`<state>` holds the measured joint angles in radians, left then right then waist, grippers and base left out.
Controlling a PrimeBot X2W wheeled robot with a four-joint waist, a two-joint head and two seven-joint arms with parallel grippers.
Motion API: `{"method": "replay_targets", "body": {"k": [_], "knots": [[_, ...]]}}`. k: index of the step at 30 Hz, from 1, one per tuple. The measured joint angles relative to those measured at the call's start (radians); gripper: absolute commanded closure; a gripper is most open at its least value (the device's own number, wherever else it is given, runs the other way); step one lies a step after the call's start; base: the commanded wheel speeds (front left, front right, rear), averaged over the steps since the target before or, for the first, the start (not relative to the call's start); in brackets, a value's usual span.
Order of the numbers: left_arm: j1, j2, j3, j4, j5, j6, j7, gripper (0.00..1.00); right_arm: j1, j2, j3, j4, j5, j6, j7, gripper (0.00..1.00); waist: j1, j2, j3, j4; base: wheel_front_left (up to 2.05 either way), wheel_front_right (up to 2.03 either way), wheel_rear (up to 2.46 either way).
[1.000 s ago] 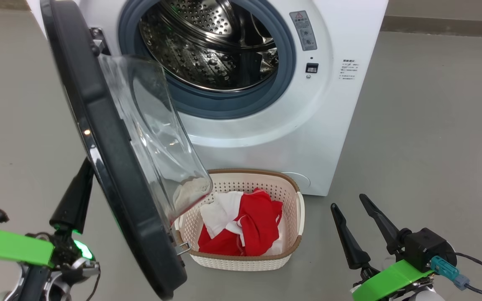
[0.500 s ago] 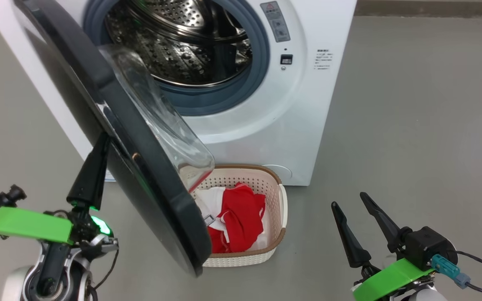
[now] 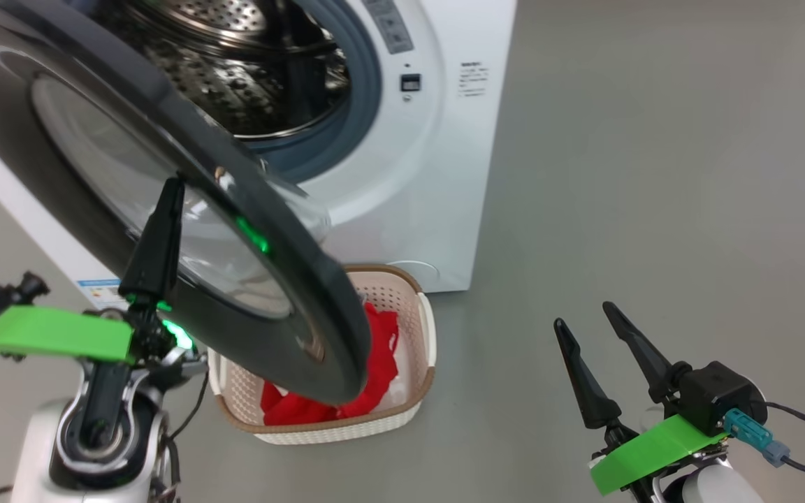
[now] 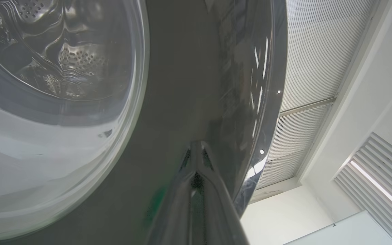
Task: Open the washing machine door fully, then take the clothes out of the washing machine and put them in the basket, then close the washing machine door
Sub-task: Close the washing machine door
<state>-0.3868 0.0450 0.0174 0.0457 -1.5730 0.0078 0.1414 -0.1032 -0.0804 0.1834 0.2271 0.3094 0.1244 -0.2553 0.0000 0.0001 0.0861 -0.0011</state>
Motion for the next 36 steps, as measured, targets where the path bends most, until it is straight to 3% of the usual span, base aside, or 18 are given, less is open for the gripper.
{"method": "replay_targets", "body": {"k": [10,25,36], "knots": [[-0.131,-0.006,-0.016,0.100,0.016,-0.019,-0.044,1.00,-0.033,-0.004,0.015,-0.010,0.000,0.000,0.000,0.00,0.0000,0.0000,0.050,-0.061,0.00,0.00,0.00],[-0.268,-0.004,0.016,0.215,0.025,-0.081,-0.074,1.00,-0.069,-0.011,0.027,-0.019,0.000,0.000,0.000,0.00,0.0000,0.0000,0.127,-0.142,0.00,0.00,0.00],[-0.315,-0.004,0.017,0.270,0.025,-0.107,-0.080,1.00,-0.086,-0.018,0.030,-0.019,0.000,0.000,0.000,0.00,0.0000,0.0000,0.144,-0.165,0.00,0.00,0.00]]}}
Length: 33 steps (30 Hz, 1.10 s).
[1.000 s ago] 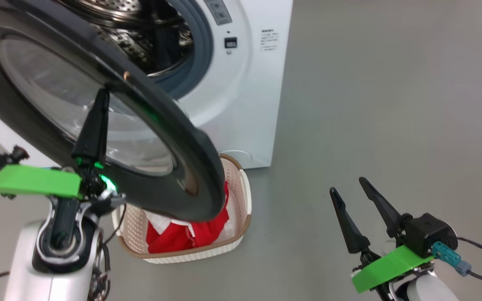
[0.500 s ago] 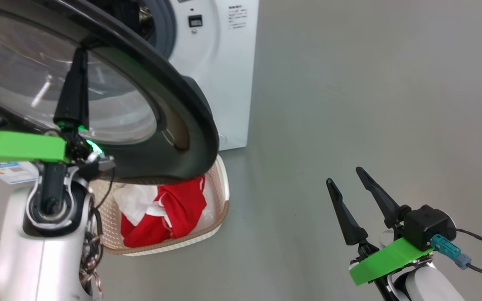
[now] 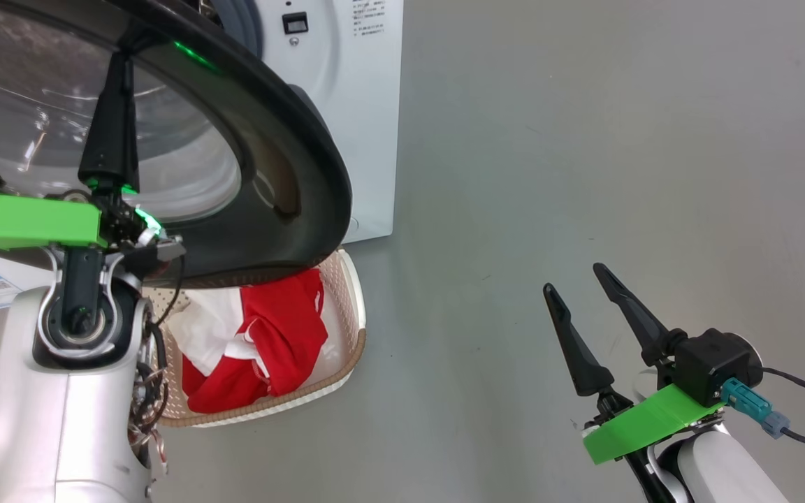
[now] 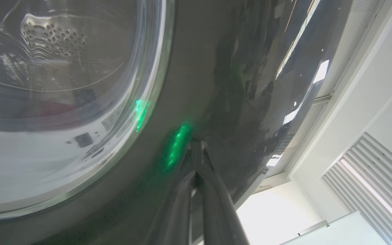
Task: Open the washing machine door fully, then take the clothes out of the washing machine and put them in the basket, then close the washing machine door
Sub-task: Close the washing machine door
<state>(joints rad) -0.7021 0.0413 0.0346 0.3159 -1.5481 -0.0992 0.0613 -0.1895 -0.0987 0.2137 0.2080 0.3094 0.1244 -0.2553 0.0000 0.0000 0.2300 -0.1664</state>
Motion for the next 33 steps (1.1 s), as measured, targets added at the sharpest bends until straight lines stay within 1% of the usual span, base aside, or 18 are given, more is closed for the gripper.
{"method": "replay_targets", "body": {"k": [5,6,8,11,13,14,15,20,21,22,24,26,30,33], "knots": [[0.002,-0.001,-0.002,0.009,-0.004,-0.009,0.007,1.00,0.001,0.000,0.001,0.001,0.000,0.000,0.000,0.00,0.0000,0.0000,-0.013,0.009,0.00,0.00,0.00],[0.005,-0.001,-0.002,0.006,-0.003,-0.015,0.006,0.82,0.001,0.000,0.002,0.001,0.000,0.000,0.000,0.00,0.0000,0.0000,-0.017,0.012,0.00,0.00,0.00],[0.021,-0.001,-0.004,-0.006,-0.001,-0.016,0.000,0.00,0.002,0.000,0.002,0.002,0.000,0.000,0.000,0.00,0.0000,0.0000,-0.027,0.018,0.00,0.00,0.00],[0.077,0.001,-0.022,-0.027,0.037,-0.017,-0.013,0.00,0.003,0.001,0.002,0.005,0.000,0.000,0.000,0.00,0.0000,0.0000,-0.045,0.029,0.00,0.00,0.00],[0.119,0.009,-0.036,-0.045,0.088,-0.017,-0.049,0.00,0.004,0.002,0.001,0.006,0.000,0.000,0.000,0.00,0.0000,0.0000,-0.056,0.038,0.00,0.00,0.00],[0.153,0.037,-0.056,-0.070,0.183,-0.018,-0.105,0.00,0.006,0.004,0.000,0.007,0.000,0.000,0.000,0.00,0.0000,0.0000,-0.067,0.048,0.00,0.00,0.00],[0.169,0.054,-0.069,-0.086,0.233,-0.023,-0.134,0.00,0.006,0.005,-0.001,0.007,0.000,0.000,0.000,0.00,0.0000,0.0000,-0.073,0.053,0.00,0.00,0.00],[0.266,0.130,-0.162,-0.156,0.441,-0.025,-0.258,0.00,0.025,0.007,-0.003,0.007,0.000,0.000,0.000,0.00,0.0000,0.0000,-0.104,0.071,0.00,0.00,0.00],[0.266,0.130,-0.162,-0.156,0.441,-0.025,-0.258,0.00,0.025,0.007,-0.003,0.007,0.000,0.000,0.000,0.00,0.0000,0.0000,-0.104,0.071,0.00,0.00,0.00],[0.294,0.144,-0.172,-0.162,0.484,-0.025,-0.277,0.00,0.032,0.007,-0.004,0.008,0.000,0.000,0.000,0.00,0.0000,0.0000,-0.112,0.074,0.00,0.00,0.00],[0.354,0.167,-0.174,-0.168,0.561,-0.025,-0.302,0.00,0.045,0.008,-0.008,0.008,0.000,0.000,0.000,0.00,0.0000,0.0000,-0.128,0.078,0.00,0.00,0.00],[0.413,0.176,-0.169,-0.175,0.634,-0.025,-0.310,0.00,0.051,0.009,-0.011,0.008,0.000,0.000,0.000,0.00,0.0000,0.0000,-0.144,0.081,0.00,0.00,0.00],[0.518,0.175,-0.138,-0.221,0.794,-0.023,-0.311,0.00,0.068,0.010,-0.022,0.006,0.000,0.000,0.000,0.00,0.0000,0.0000,-0.175,0.087,0.00,0.00,0.00],[0.571,0.167,-0.100,-0.267,0.936,-0.011,-0.311,0.00,0.077,0.009,-0.043,0.002,0.000,0.000,0.000,0.00,0.0000,0.0000,-0.194,0.096,0.00,0.00,0.00]]}}
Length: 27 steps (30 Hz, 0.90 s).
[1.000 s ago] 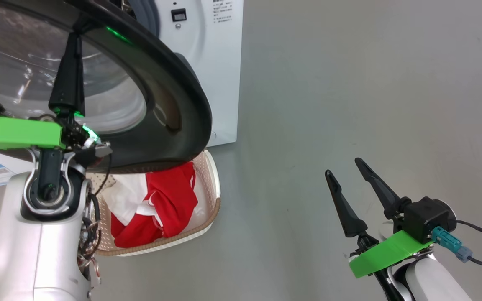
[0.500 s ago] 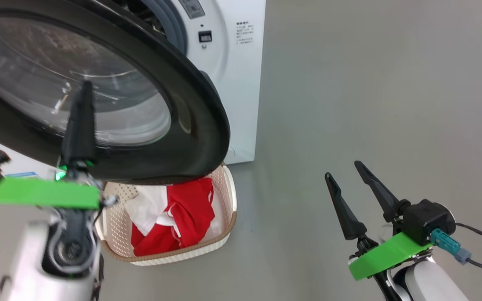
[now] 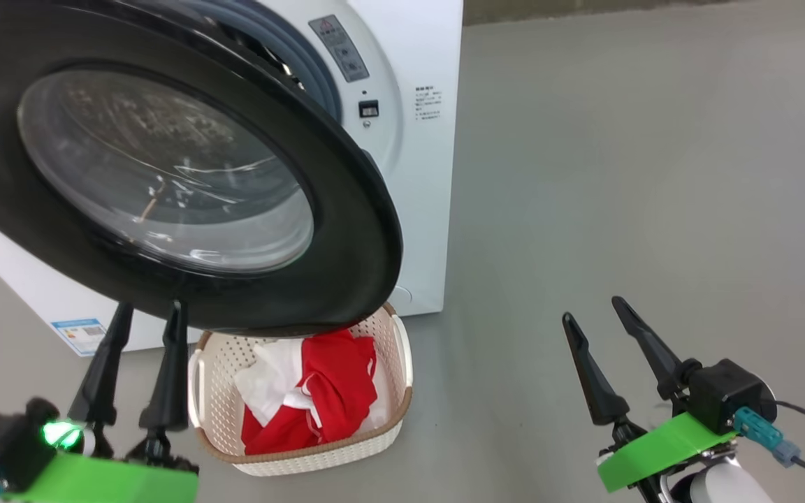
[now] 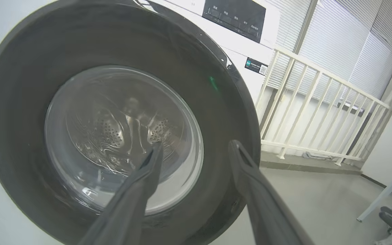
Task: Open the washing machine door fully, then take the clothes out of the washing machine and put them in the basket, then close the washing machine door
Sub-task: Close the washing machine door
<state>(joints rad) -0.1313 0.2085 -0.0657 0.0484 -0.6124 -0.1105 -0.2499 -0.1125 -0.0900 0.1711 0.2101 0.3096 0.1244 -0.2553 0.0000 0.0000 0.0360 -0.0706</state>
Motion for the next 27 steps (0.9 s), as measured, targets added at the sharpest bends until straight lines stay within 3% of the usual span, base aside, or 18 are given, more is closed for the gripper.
{"method": "replay_targets", "body": {"k": [5,9,27], "knots": [[0.086,-0.024,0.067,-0.035,0.168,0.000,-0.003,0.00,0.018,0.001,-0.003,-0.003,0.001,0.000,0.000,0.00,0.0000,0.0000,-0.026,0.016,0.00,0.00,0.00],[0.145,-0.066,0.129,-0.034,0.231,-0.001,-0.004,0.00,0.026,0.003,-0.004,-0.003,0.006,0.000,0.000,0.00,0.0000,0.0000,-0.046,0.021,0.00,0.00,0.00],[0.200,-0.123,0.179,0.057,0.421,-0.013,-0.004,0.00,0.071,0.018,-0.030,0.004,0.007,0.000,0.000,0.00,0.0000,0.0000,-0.100,0.033,0.00,0.00,0.00]]}}
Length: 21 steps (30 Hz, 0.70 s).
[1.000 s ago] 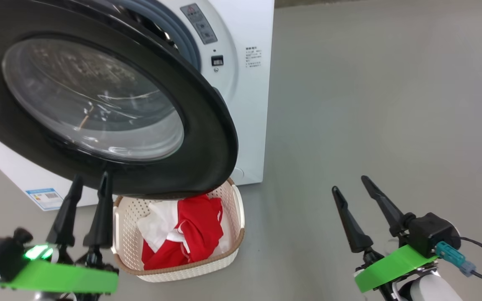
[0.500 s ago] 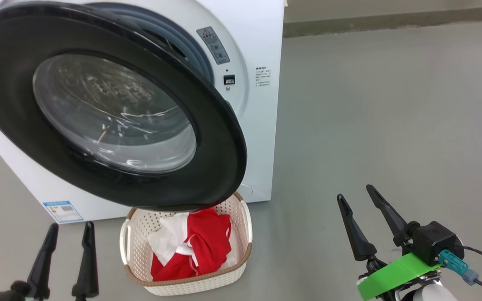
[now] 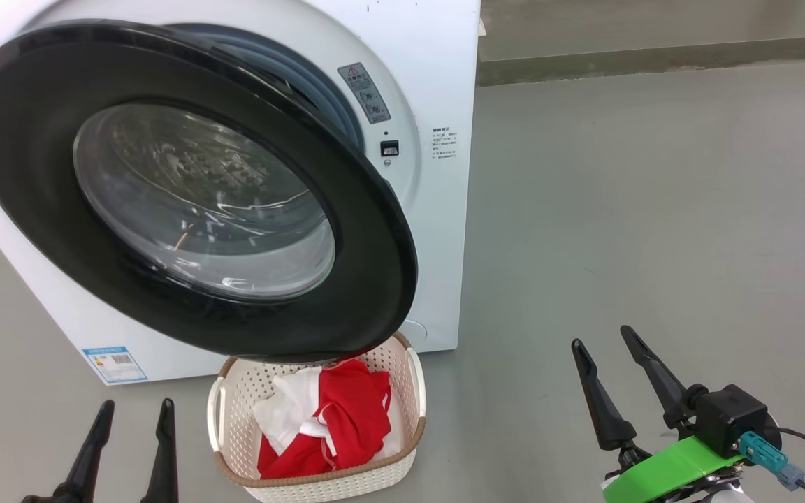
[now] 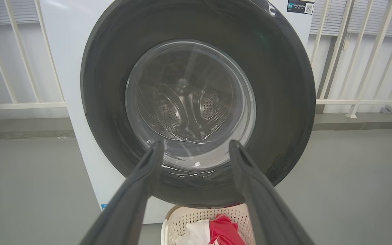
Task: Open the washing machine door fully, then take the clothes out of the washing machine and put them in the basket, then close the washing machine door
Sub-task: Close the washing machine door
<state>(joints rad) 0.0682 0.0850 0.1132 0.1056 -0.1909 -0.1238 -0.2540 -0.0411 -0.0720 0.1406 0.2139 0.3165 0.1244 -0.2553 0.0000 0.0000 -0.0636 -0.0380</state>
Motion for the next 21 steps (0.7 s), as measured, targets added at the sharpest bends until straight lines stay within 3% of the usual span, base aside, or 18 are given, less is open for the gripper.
{"method": "replay_targets", "body": {"k": [21], "knots": [[0.015,-0.003,-0.013,0.047,0.023,0.000,0.000,0.00,0.002,0.001,-0.003,0.000,-0.002,0.000,0.000,0.00,0.0000,0.0000,-0.003,0.005,0.00,0.00,0.00]]}}
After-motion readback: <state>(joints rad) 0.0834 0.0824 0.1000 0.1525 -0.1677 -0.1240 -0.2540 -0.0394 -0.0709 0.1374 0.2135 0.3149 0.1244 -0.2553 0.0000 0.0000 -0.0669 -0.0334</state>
